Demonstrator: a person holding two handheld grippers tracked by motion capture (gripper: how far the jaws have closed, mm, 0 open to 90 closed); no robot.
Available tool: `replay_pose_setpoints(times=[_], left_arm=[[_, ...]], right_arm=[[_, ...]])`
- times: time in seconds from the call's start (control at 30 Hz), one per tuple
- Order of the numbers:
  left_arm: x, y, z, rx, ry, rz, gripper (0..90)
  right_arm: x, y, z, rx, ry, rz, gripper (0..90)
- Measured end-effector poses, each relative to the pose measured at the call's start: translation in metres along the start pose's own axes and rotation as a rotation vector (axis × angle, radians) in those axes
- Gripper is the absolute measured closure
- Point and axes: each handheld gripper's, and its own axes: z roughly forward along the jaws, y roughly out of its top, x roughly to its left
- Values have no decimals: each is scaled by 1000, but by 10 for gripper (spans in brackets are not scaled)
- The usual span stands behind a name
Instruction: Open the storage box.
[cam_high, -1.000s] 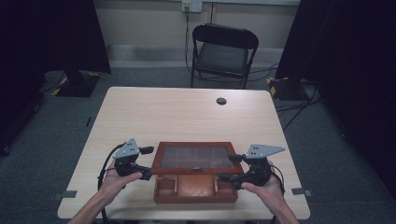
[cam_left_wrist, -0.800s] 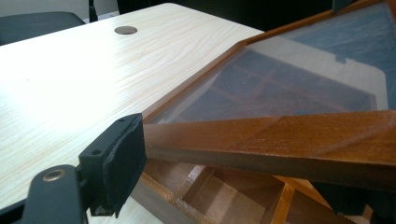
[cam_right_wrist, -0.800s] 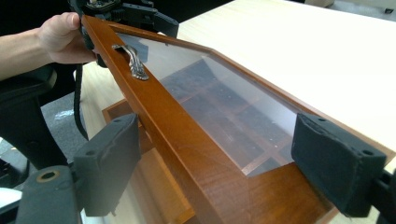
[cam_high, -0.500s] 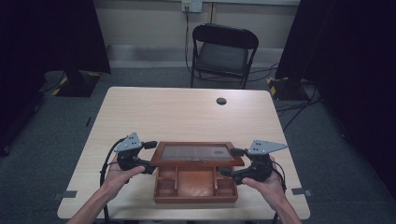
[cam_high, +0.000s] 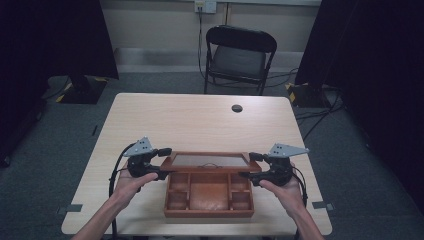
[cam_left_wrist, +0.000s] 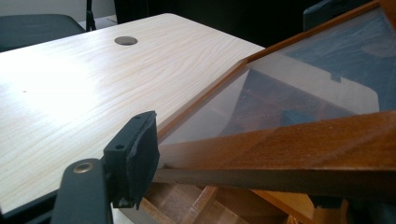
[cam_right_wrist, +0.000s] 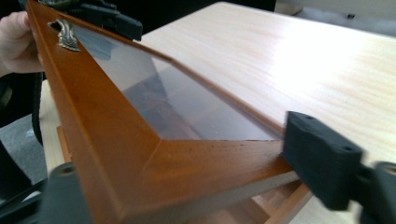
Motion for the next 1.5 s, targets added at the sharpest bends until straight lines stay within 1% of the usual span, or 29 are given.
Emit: replay_pose_setpoints(times=[0.03, 0.07, 0.1, 0.13, 0.17, 0.2, 0.3, 0.33, 0.37, 0.4, 0.47, 0.5, 0.53, 0.57, 0.6, 0.73, 0.83, 0.87, 0.93, 0.97, 1.0, 1.03, 1.1, 1.23, 1.27, 1.33, 1.4, 1.43, 1.5], left_arm=[[0, 1, 0, -4, 5, 3, 290], [1, 3, 0, -6, 4, 3, 304], [1, 3, 0, -6, 4, 3, 306], [2, 4, 0, -13, 7, -4, 310], [2, 4, 0, -13, 7, -4, 316], [4, 4, 1, -21, 11, -12, 330], [6, 3, 1, -29, 14, -20, 341], [8, 3, 1, -26, 19, -17, 349], [9, 3, 1, -32, 18, -26, 368], [10, 3, 1, -31, 19, -21, 368], [12, 3, 2, -35, 19, -27, 390], [13, 3, 2, -39, 13, -37, 403], [14, 3, 2, -34, 12, -25, 421], [15, 3, 3, -36, 13, -32, 430], [16, 4, 3, -24, 10, -28, 441], [19, 9, 4, -19, 13, -25, 454], [20, 11, 6, -23, 15, -35, 450], [22, 11, 9, -20, 27, -32, 445], [24, 10, 13, -17, 25, -43, 444], [25, 10, 14, -11, 28, -40, 444], [25, 9, 16, -17, 25, -50, 448], [25, 9, 17, -17, 32, -40, 452], [25, 10, 18, -12, 37, -39, 456], [29, 14, 20, -7, 28, -35, 478], [30, 16, 20, 8, 31, -25, 482], [31, 16, 20, 3, 27, -29, 488], [32, 17, 21, 3, 33, -26, 489], [33, 16, 22, -10, 31, -32, 493], [34, 16, 22, -11, 32, -35, 494]], right_arm=[[0, 0, 0, 0, 0, 0, 275], [-2, 2, -1, -9, 7, 8, 306], [-2, 2, -1, -9, 7, 8, 306], [-4, 5, 0, -13, 5, 10, 325], [-4, 5, 0, -13, 5, 10, 325], [-6, 7, 2, -16, 13, 12, 339], [-7, 9, 4, -16, 18, 12, 350], [-8, 10, 5, -16, 16, 12, 351], [-9, 11, 6, -18, 16, 17, 354], [-10, 12, 6, -19, 16, 16, 358], [-11, 14, 7, -20, 18, 20, 365], [-12, 14, 7, -23, 17, 19, 368], [-13, 15, 7, -26, 16, 21, 373], [-14, 15, 8, -30, 16, 21, 376], [-15, 16, 8, -29, 19, 23, 381], [-17, 19, 9, -37, 12, 26, 394], [-20, 20, 10, -43, 14, 31, 400], [-22, 21, 11, -47, 10, 36, 406], [-23, 21, 13, -48, 14, 42, 406], [-24, 21, 14, -48, 17, 44, 406], [-25, 21, 14, -48, 13, 46, 406], [-26, 22, 15, -50, 15, 49, 406], [-27, 22, 16, -54, 15, 51, 406], [-31, 22, 18, -61, 13, 66, 407], [-34, 22, 20, -63, 6, 74, 411], [-36, 22, 21, -65, 2, 80, 414], [-37, 22, 22, -66, 2, 80, 417], [-40, 21, 24, -62, -4, 86, 422], [-42, 19, 26, -62, -7, 91, 424]])
